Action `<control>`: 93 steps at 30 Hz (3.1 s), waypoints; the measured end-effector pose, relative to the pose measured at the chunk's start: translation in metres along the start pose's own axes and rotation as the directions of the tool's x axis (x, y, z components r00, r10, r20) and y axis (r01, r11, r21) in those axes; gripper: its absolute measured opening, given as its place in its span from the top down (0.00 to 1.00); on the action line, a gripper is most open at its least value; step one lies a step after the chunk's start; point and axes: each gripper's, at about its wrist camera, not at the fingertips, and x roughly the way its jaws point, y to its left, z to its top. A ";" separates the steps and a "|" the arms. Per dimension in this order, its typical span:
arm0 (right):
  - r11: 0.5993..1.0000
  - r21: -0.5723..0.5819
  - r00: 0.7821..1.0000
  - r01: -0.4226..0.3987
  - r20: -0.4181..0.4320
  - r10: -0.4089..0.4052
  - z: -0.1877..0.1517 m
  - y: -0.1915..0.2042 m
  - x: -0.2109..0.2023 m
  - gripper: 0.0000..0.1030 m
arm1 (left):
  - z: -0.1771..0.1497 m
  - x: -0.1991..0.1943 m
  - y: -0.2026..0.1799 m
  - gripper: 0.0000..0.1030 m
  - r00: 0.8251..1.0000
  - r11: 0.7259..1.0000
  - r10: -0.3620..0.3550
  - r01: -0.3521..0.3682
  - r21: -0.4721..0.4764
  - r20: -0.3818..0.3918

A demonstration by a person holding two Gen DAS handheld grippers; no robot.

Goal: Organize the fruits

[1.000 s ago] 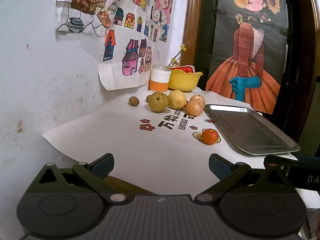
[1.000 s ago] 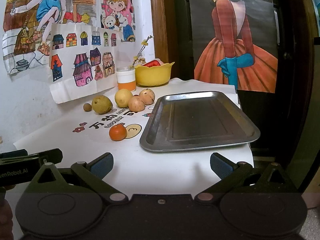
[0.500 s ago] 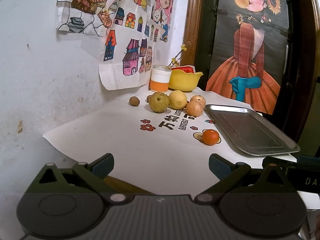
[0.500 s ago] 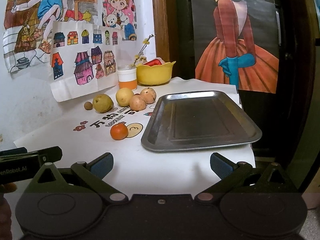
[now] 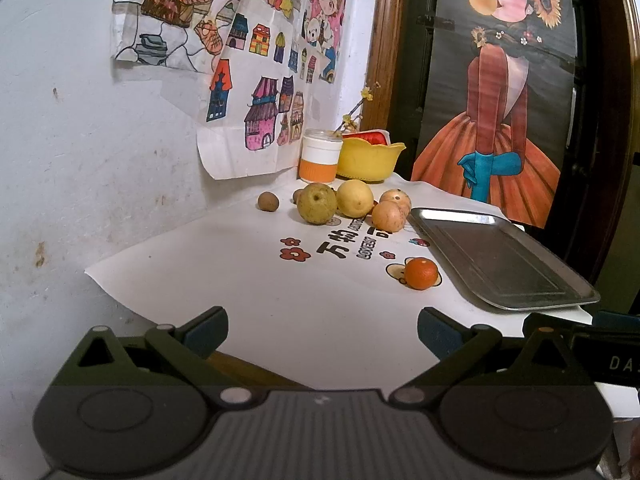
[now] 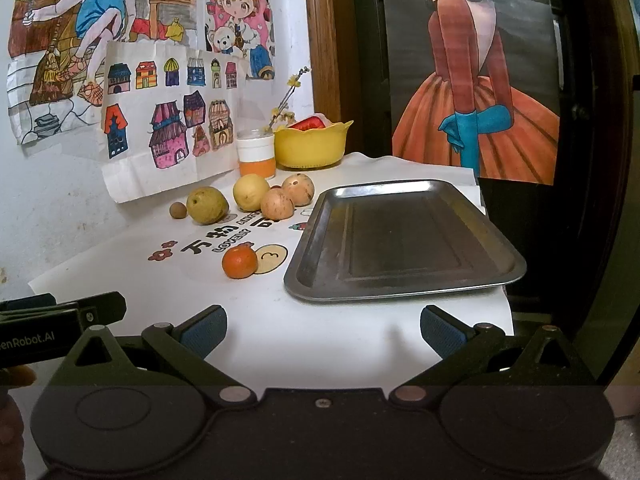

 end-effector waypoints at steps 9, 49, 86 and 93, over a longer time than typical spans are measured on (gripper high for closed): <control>1.000 -0.002 1.000 -0.001 -0.001 0.001 -0.001 0.001 0.001 0.00 | 0.000 0.000 0.000 0.00 1.000 1.000 -0.001 0.001 0.000 0.000; 0.996 -0.086 0.999 -0.031 0.029 0.034 0.009 0.012 0.003 0.00 | 0.018 0.014 0.006 0.00 1.000 0.999 0.005 -0.005 0.035 -0.009; 0.964 -0.041 0.942 -0.262 -0.228 0.246 0.056 0.054 0.117 0.21 | 0.116 0.178 0.014 0.00 0.978 0.974 -0.101 0.135 0.182 -0.184; 0.972 -0.049 0.948 -0.230 -0.236 0.213 0.059 0.053 0.128 0.38 | 0.120 0.203 0.007 0.03 0.977 0.971 -0.093 0.131 0.201 -0.190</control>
